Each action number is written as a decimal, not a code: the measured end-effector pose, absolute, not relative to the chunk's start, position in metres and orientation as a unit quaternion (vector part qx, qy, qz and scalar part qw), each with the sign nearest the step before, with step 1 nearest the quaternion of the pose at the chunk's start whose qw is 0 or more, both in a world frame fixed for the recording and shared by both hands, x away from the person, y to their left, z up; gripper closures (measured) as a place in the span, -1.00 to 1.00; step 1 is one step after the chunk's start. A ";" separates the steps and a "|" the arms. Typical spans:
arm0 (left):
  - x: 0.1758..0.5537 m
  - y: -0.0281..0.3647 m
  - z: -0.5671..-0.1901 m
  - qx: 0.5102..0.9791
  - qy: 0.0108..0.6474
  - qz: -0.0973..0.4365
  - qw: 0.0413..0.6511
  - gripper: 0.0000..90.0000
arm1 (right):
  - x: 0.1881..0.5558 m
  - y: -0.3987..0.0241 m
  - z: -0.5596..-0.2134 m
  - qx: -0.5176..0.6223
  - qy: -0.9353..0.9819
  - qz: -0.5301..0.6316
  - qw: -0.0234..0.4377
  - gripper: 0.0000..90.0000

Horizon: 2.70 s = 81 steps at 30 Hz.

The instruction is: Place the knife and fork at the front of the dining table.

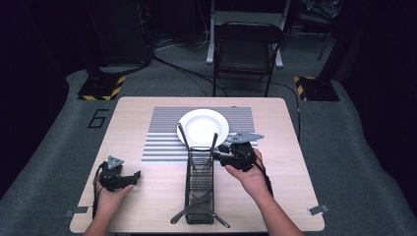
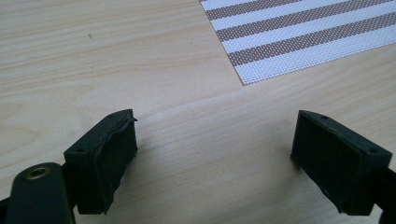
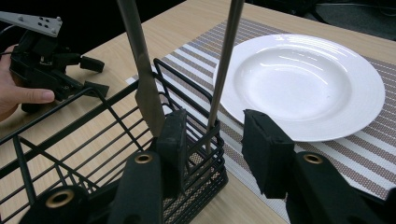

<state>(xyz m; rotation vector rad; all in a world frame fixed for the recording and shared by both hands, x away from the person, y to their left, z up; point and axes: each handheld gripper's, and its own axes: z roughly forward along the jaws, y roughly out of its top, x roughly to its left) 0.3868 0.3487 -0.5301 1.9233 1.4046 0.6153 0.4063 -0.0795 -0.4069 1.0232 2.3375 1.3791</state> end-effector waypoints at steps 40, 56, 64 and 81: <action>0.387 0.349 -0.530 0.739 0.535 0.234 0.336 -0.70 | 0.409 -0.064 -0.397 0.328 0.793 0.494 0.142 0.82; 0.387 0.349 -0.530 0.739 0.535 0.234 0.335 -0.70 | 0.405 -0.057 -0.413 0.324 0.807 0.476 0.127 0.85; 0.387 0.349 -0.530 0.739 0.535 0.235 0.335 -0.69 | 0.406 -0.049 -0.415 0.318 0.817 0.462 0.136 0.91; 0.387 0.349 -0.530 0.739 0.535 0.235 0.335 -0.69 | 0.409 -0.054 -0.408 0.322 0.810 0.471 0.134 0.93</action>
